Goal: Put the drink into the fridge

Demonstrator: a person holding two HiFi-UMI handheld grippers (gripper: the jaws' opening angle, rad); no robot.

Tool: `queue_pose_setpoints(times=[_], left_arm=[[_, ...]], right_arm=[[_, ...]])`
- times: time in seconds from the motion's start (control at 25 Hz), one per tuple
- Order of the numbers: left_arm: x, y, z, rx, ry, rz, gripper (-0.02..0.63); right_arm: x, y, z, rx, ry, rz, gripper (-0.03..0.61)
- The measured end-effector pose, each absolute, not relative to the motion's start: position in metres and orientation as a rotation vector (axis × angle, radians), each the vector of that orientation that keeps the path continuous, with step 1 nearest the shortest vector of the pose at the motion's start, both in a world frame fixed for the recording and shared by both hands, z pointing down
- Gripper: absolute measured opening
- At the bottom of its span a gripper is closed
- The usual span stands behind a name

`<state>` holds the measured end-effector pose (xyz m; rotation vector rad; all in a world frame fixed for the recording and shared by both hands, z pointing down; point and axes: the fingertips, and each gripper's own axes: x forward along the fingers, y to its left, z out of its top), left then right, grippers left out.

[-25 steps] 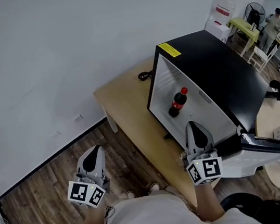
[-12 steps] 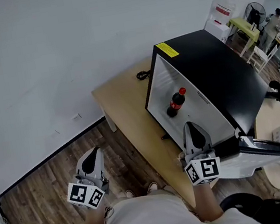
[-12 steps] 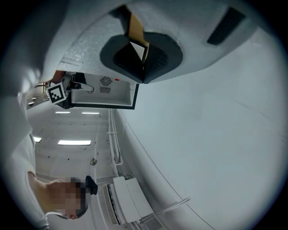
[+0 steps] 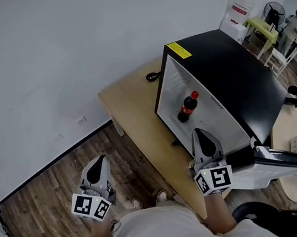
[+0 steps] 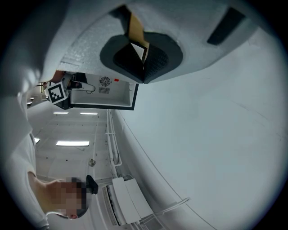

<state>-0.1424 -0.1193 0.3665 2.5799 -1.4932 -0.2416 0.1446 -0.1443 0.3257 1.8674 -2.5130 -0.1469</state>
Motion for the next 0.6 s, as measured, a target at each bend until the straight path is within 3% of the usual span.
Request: queue_pose_setpoints(times=[0.6], left_arm=[[-0.1420,-0.1208,0.3665,2.582,-1.490,-0.241,0.014]], right_arm=[[0.1456,-0.1468,0.3259,1.878,-2.501,-0.148,0.002]])
